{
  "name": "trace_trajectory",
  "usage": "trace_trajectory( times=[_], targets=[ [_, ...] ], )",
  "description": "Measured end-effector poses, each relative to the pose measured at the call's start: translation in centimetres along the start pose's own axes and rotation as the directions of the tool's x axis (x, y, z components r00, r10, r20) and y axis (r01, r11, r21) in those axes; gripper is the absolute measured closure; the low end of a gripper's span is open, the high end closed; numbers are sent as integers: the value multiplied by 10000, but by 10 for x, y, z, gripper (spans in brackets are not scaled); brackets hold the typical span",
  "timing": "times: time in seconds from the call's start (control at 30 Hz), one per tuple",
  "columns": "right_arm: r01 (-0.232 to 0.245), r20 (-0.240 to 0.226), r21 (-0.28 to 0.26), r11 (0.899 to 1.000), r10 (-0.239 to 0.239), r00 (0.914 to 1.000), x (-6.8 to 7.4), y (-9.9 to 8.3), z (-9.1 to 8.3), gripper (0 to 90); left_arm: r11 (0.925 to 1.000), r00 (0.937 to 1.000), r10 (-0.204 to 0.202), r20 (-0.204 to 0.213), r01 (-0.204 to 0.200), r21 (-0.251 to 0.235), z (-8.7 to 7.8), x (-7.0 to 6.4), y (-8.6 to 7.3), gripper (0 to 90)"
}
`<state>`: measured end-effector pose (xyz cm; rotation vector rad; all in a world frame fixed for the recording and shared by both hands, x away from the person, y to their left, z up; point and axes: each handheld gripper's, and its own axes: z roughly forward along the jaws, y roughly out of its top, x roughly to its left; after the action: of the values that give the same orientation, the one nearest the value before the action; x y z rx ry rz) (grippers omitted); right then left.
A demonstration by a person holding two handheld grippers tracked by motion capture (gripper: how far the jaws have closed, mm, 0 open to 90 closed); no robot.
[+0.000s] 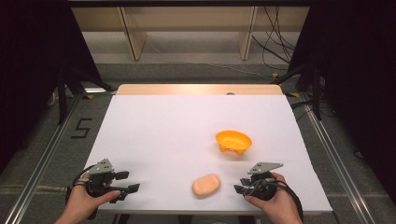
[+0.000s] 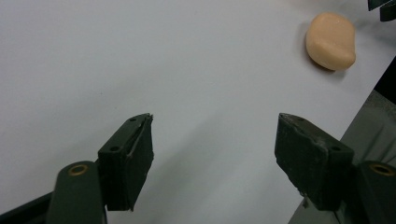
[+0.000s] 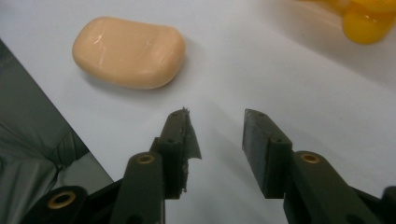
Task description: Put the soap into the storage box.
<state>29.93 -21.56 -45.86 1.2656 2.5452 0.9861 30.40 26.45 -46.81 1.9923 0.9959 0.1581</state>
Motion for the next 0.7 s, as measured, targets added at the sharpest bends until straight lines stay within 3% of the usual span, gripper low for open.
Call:
trace_trajectory(
  times=[0.03, 0.07, 0.1, 0.13, 0.17, 0.2, 0.23, 0.27, 0.3, 0.33, 0.37, 0.4, 0.43, 0.47, 0.5, 0.53, 0.57, 0.6, 0.63, 0.67, 0.7],
  targets=[
    [0, 0, 0, 10000, 0, 10000, 0, 0, 0, 606, 10000, 10000, 0, 0, 0, 0, 0, 0, 0, 277],
    [936, 74, 41, 9956, -937, 9956, 0, 2, 1, 583, 10000, 10000, 8, -21, -8, 27, 0, 0, 0, 277],
    [936, 74, 41, 9956, -937, 9956, 0, 2, 1, 583, 10000, 10000, 8, -21, -8, 27, 0, 0, 0, 277],
    [2108, -10, 578, 9758, -2111, 9775, 1, 5, 1, 545, 10000, 10000, 19, -11, -19, 36, 0, -1, 0, 277],
    [2108, -10, 578, 9758, -2111, 9775, 1, 5, 1, 545, 10000, 10000, 28, 19, -28, 21, 0, 0, 0, 277],
    [3671, -260, 1350, 9203, -3671, 9298, 4, 9, 1, 513, 10000, 10000, 1, -2, -1, 22, 0, 0, -1, 277],
    [3671, -260, 1350, 9203, -3671, 9298, 4, 9, 1, 513, 10000, 10000, 1, -2, -1, 22, 0, 0, -1, 277],
    [3993, -336, 1561, 9034, -3992, 9162, 4, 10, 2, 499, 10000, 10000, 33, -21, -33, 90, 0, 1, -1, 277],
    [4961, -834, 2229, 8392, -4906, 8674, 6, 15, 4, 476, 10000, 10000, 22, -32, -21, 60, 0, 1, -1, 277],
    [4961, -834, 2229, 8392, -4906, 8674, 6, 15, 4, 476, 10000, 10000, 36, -76, -35, 79, -1, 1, -1, 277],
    [5152, -919, 2492, 8200, -5096, 8555, 6, 17, 5, 477, 10000, 10000, 23, -48, -22, 41, -1, 1, -1, 277],
    [5191, -955, 2722, 8102, -5141, 8524, 7, 18, 5, 475, 10000, 10000, 5, -43, -5, 24, -1, 1, -1, 277],
    [5508, -1122, 3097, 7751, -5455, 8306, 7, 23, 5, 462, 10000, 10000, 13, -35, -13, 24, -1, 1, -1, 277],
    [5692, -1436, 3340, 7513, -5563, 8185, 6, 27, 5, 452, 9999, 10000, 31, -68, -31, 96, -1, 1, -1, 277],
    [5692, -1436, 3340, 7513, -5563, 8185, 6, 27, 5, 452, 9999, 10000, 31, -68, -31, 96, -1, 1, -1, 277],
    [5716, -1519, 3665, 7341, -5589, 8152, 7, 31, 5, 434, 10000, 10000, 23, -64, -23, 97, -1, 1, -1, 277],
    [5716, -1519, 3665, 7341, -5589, 8152, 7, 31, 5, 434, 10000, 10000, -19, -23, 19, 32, 0, 1, -1, 277],
    [5852, -1602, 3839, 7143, -5726, 8040, 7, 34, 7, 422, 10000, 10000, -45, -22, 45, -9, 0, 1, -1, 277],
    [5852, -1602, 3839, 7143, -5726, 8040, 7, 34, 7, 422, 10000, 10000, -45, -22, 45, -9, 0, 1, -1, 277],
    [5989, -1590, 4006, 6934, -5911, 7908, 8, 36, 7, 418, 9998, 9999, -170, -7, 170, 52, 0, 1, -1, 277],
    [6064, -1603, 4018, 6861, -5993, 7843, 8, 37, 7, 417, 9999, 9999, -163, -12, 163, 40, 0, 1, -1, 277]
  ],
)
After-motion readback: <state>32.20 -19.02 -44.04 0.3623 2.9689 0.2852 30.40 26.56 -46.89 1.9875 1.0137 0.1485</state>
